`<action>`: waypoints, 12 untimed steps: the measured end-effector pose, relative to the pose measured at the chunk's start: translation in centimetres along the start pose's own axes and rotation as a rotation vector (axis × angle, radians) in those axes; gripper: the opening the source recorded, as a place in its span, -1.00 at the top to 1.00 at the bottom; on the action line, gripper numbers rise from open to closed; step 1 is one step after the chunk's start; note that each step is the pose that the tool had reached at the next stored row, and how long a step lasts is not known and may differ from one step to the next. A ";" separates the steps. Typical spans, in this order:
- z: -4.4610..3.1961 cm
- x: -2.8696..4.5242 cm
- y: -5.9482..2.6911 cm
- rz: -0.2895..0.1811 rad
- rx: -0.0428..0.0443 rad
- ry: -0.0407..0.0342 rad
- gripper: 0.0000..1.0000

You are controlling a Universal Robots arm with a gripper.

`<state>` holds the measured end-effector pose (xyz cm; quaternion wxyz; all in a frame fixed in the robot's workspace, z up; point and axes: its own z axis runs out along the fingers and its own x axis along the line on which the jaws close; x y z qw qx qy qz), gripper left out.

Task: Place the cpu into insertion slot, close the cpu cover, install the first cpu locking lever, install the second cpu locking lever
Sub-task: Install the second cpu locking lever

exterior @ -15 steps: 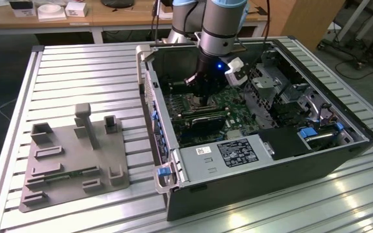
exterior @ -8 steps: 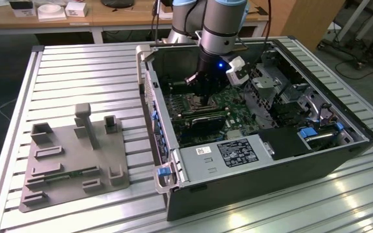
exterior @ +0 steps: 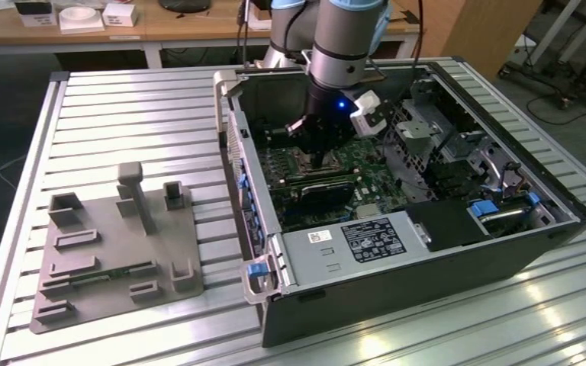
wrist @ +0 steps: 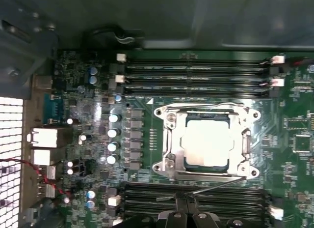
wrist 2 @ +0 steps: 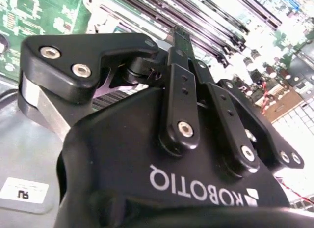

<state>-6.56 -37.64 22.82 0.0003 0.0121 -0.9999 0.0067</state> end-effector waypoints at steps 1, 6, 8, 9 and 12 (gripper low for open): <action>0.01 0.19 0.01 0.000 0.0001 0.0001 0.80; 0.13 0.95 0.03 -0.001 0.0000 0.0000 0.80; 0.23 1.19 0.03 -0.007 0.0000 0.0001 0.80; 0.31 1.24 0.04 -0.010 0.0000 0.0002 0.80; 0.62 1.27 0.04 -0.022 -0.0001 0.0009 0.80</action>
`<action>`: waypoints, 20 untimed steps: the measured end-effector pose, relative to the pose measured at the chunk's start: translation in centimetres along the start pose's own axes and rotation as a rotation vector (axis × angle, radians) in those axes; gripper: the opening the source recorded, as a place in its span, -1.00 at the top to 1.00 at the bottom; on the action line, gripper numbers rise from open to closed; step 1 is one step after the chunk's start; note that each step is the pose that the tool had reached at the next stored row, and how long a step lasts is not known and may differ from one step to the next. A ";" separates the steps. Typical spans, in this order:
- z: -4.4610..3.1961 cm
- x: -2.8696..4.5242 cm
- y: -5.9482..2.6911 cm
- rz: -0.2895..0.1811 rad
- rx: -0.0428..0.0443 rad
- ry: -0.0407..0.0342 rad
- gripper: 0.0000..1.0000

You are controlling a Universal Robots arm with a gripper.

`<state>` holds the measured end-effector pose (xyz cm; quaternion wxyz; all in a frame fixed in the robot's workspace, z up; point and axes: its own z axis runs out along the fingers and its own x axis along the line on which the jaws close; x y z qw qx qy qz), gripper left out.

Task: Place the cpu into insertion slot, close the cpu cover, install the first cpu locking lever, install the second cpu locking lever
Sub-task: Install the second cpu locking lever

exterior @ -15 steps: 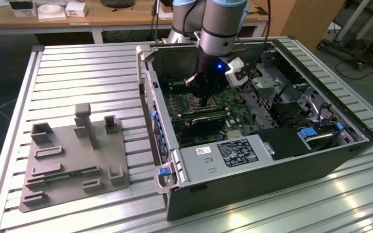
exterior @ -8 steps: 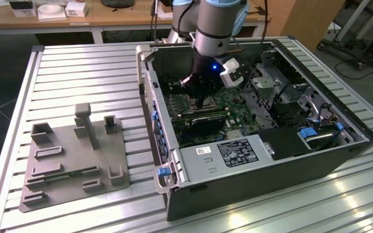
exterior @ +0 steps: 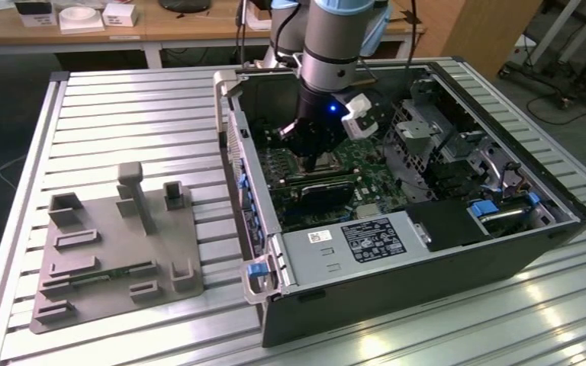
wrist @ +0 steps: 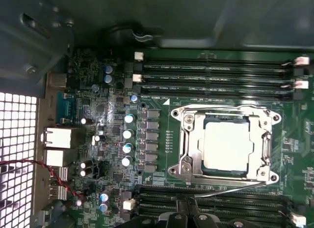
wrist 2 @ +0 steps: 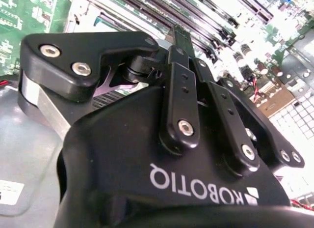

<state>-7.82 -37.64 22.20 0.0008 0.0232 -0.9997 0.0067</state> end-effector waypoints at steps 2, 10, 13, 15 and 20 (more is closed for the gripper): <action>0.17 0.01 0.00 -0.010 -0.0001 0.0003 0.80; 0.52 0.01 0.01 -0.016 -0.0019 0.0027 0.80; 0.58 0.01 0.01 -0.016 -0.0020 0.0027 0.80; 0.62 0.01 0.01 -0.016 -0.0019 0.0027 0.80; 0.80 0.02 0.02 -0.016 -0.0040 0.0025 0.80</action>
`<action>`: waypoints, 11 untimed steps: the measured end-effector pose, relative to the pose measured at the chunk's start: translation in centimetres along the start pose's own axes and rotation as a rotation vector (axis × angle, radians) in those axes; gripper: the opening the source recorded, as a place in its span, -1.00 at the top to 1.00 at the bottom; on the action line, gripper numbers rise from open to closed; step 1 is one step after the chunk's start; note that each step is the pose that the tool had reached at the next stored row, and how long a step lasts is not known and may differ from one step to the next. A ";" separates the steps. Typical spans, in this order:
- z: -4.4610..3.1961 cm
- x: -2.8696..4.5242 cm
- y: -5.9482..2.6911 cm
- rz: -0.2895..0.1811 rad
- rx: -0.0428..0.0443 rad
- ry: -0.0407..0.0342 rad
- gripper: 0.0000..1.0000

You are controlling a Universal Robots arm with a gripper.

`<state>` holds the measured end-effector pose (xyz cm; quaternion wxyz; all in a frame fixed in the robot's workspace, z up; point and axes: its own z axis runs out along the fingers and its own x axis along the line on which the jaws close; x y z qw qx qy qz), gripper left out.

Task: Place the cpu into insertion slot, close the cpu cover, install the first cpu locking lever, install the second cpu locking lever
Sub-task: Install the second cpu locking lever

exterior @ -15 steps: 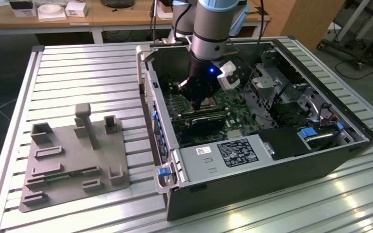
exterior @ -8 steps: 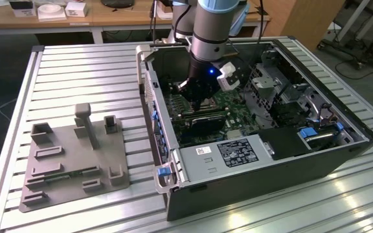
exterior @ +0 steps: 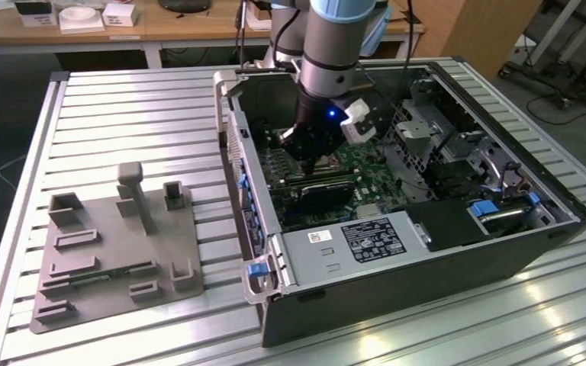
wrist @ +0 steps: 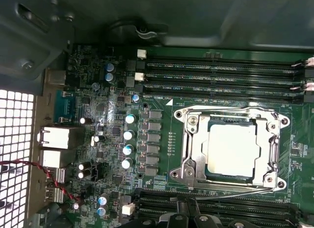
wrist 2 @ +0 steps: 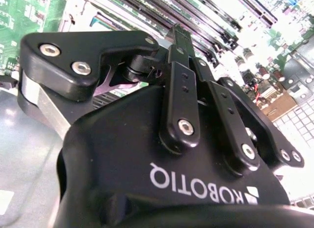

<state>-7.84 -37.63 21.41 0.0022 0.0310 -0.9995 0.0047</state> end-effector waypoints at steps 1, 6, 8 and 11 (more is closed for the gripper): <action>0.05 0.00 0.00 0.000 -0.0005 0.0000 0.80; 0.11 0.28 0.02 0.000 -0.0015 0.0000 0.80; 0.16 0.28 0.01 0.000 -0.0016 0.0002 0.80; 0.18 0.28 0.02 0.000 -0.0016 0.0002 0.80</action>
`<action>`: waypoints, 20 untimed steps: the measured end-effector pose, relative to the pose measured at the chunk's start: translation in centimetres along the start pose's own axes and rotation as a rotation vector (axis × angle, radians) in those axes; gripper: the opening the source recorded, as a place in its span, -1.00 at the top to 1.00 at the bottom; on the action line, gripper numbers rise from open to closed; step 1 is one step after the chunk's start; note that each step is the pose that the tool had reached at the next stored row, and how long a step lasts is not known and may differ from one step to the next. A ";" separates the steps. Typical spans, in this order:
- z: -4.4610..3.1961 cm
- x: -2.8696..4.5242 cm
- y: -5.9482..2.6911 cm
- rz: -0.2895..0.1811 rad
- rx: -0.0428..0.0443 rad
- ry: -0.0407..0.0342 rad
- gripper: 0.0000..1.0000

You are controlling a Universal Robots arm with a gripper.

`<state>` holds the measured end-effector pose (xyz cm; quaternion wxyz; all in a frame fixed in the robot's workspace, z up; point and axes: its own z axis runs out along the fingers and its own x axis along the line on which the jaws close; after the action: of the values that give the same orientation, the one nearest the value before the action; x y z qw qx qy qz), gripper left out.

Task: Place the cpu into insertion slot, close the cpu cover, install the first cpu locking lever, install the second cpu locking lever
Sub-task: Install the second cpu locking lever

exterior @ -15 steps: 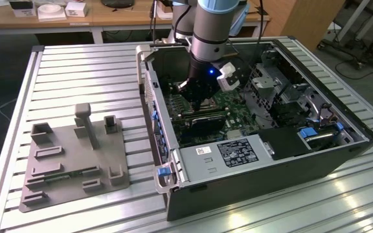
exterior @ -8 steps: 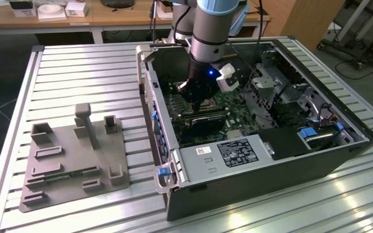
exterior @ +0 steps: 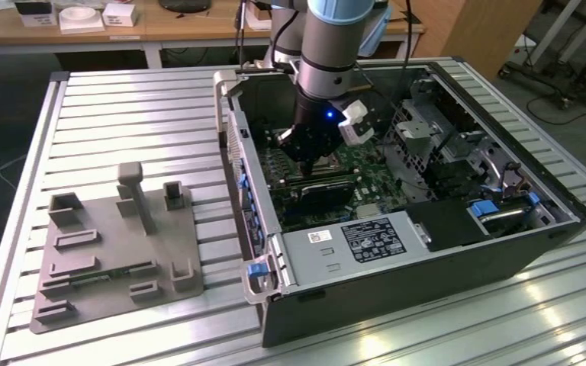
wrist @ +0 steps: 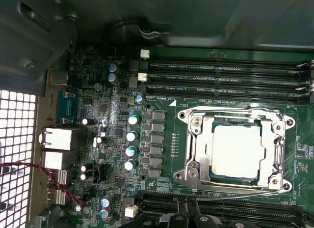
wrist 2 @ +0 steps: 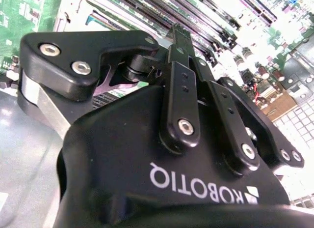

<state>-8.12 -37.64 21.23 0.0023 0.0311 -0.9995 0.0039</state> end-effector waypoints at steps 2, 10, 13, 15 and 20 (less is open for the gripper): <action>0.00 0.00 0.00 0.000 0.0000 0.0000 0.80; 0.32 0.00 0.00 0.000 -0.0099 -0.0006 0.80; 0.46 0.00 0.01 0.000 -0.0161 -0.0010 0.80; 0.53 0.00 0.01 0.000 -0.0207 -0.0014 0.80; 0.67 0.00 0.06 0.000 -0.0303 -0.0018 0.80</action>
<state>-8.13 -37.59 20.56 0.0019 0.0311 -0.9995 -0.0112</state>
